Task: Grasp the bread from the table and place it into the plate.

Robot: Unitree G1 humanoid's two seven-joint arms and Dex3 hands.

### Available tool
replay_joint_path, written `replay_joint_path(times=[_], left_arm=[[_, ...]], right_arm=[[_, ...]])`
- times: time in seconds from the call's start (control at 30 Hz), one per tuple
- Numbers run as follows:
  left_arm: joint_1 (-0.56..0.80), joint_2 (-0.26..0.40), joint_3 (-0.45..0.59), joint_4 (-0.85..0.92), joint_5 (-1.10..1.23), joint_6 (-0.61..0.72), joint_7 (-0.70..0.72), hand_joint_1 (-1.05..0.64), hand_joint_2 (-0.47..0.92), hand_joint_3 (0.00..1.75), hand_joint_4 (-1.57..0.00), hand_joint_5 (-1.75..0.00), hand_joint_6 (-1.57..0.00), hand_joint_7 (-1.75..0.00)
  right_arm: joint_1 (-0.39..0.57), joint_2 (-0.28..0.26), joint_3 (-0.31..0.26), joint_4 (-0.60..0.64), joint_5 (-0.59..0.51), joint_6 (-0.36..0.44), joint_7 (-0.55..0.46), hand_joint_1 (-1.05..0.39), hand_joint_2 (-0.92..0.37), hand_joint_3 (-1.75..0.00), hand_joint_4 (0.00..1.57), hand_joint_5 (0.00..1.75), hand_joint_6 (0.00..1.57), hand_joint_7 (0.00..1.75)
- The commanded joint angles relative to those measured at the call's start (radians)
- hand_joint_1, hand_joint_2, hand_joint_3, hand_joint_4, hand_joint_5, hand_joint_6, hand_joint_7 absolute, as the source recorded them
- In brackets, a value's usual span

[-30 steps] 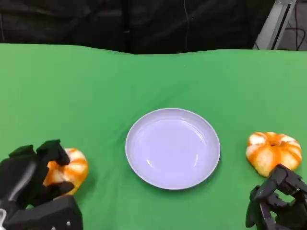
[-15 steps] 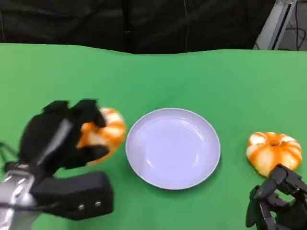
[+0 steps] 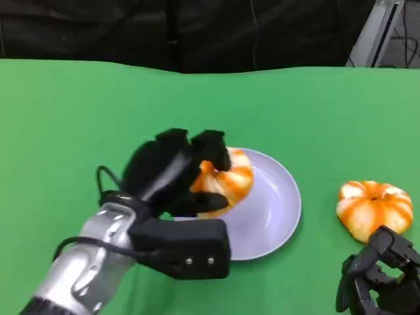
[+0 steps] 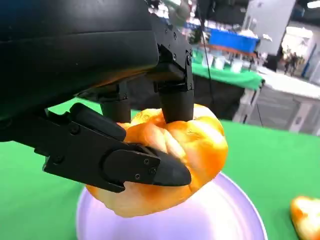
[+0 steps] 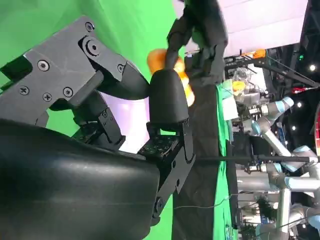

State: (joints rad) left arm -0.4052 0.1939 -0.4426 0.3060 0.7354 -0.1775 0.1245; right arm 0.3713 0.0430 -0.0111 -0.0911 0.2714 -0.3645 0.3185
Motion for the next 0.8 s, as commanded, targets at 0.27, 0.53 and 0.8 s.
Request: replay_joint_path(times=[0.27,0.53,0.8], left_arm=[[-0.099,-0.074,-0.042,0.232,-0.004,-0.059,0.079,-0.09,0.92,0.27,-0.50,-1.75,-0.48,-1.65],[-0.083,0.002,-0.064,0.191,-0.023,-0.079,-0.112,-0.80,0.92,0.46,-0.06,-0.05,-0.35,-0.02],[-0.055,0.024,-0.075,0.174,-0.020,-0.080,-0.111,-1.01,0.92,0.66,0.00,0.00,-0.16,0.00]], right_arm=[[-0.002,-0.002,-0.006,0.007,0.003,-0.013,-0.007,-0.14,-0.49,-1.30,0.91,1.75,0.78,1.63],[-0.003,-0.002,-0.008,0.015,-0.001,-0.031,-0.004,-0.14,-0.50,-1.28,0.89,1.75,0.77,1.63],[-0.002,-0.004,-0.009,0.011,0.000,-0.023,-0.005,-0.14,-0.50,-1.27,0.89,1.75,0.76,1.65]])
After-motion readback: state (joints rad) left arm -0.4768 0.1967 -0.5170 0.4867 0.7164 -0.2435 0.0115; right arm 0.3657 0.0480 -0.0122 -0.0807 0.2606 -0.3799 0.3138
